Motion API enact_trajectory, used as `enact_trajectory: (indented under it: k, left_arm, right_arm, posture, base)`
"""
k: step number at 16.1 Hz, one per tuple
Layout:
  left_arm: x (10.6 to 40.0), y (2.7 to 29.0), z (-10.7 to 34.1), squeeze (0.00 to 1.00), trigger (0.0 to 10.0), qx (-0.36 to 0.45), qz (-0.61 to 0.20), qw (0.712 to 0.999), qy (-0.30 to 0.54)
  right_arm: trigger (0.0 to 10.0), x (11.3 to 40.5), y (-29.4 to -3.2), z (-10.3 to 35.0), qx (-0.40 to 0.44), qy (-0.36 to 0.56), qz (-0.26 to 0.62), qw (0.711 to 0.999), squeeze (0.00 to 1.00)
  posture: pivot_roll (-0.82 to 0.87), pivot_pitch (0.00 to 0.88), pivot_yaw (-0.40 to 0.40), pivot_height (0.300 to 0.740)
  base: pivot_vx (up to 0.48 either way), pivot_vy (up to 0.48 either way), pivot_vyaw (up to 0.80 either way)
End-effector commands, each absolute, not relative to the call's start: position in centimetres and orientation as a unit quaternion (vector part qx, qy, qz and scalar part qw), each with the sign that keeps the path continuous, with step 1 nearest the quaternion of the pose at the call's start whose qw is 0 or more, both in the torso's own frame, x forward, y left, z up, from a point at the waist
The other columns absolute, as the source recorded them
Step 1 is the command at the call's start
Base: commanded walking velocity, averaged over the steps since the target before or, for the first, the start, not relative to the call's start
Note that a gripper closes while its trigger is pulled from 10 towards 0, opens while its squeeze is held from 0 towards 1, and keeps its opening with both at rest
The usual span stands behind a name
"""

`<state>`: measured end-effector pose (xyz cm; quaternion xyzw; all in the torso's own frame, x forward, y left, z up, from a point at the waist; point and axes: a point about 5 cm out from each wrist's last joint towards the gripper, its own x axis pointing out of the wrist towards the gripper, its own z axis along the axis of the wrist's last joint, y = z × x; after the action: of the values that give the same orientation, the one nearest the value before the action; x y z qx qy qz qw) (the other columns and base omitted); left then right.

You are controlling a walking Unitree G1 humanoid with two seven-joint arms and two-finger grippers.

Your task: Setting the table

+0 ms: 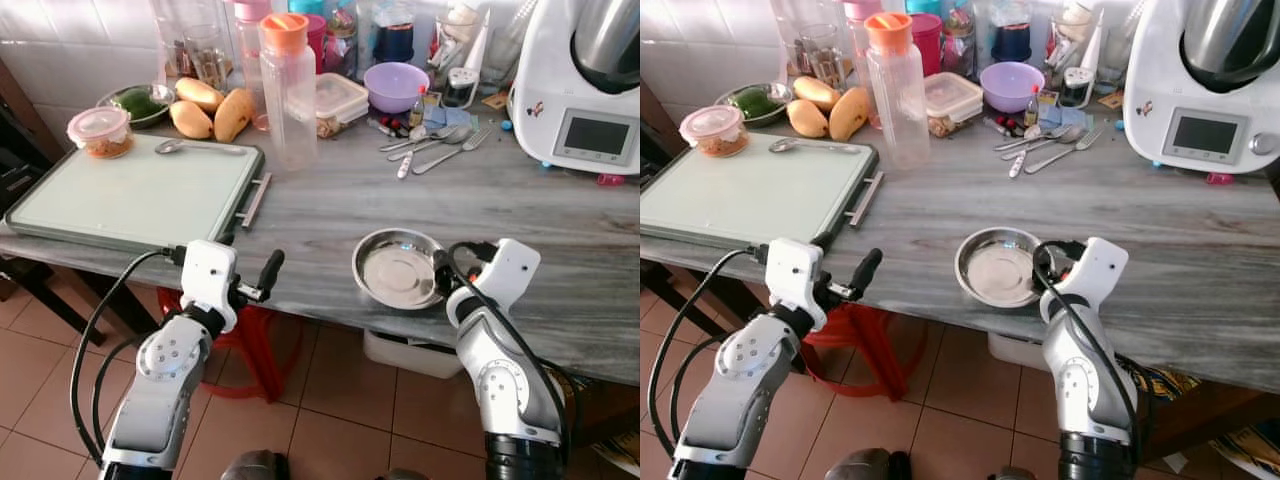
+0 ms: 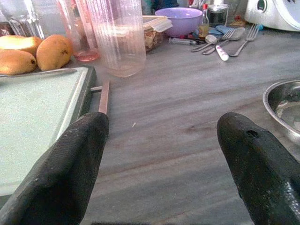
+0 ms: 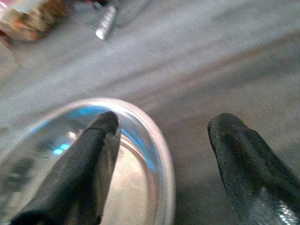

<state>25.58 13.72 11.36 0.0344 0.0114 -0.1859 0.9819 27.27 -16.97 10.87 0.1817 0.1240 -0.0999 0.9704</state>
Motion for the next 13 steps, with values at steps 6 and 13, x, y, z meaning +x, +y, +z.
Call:
enact_trajectory:
  k: [6,13]
  left_arm:
    - [26.3,14.7,11.2,0.0,10.0,0.066,-0.095,0.993,0.003]
    - [27.4,14.5,11.6,0.0,10.0,0.054,-0.068,0.996,-0.01]
  right_arm:
    - [10.0,27.3,-16.3,15.5,0.049,-0.034,-0.043,0.997,1.0]
    - [10.0,25.9,-16.2,14.9,-0.074,-0.061,-0.014,0.995,0.0]
  posture:
    - [-0.04,0.0,0.056,0.74]
    - [-0.06,0.0,0.056,0.74]
  base:
    - [0.0,0.0,0.0]
    - [0.0,0.0,0.0]
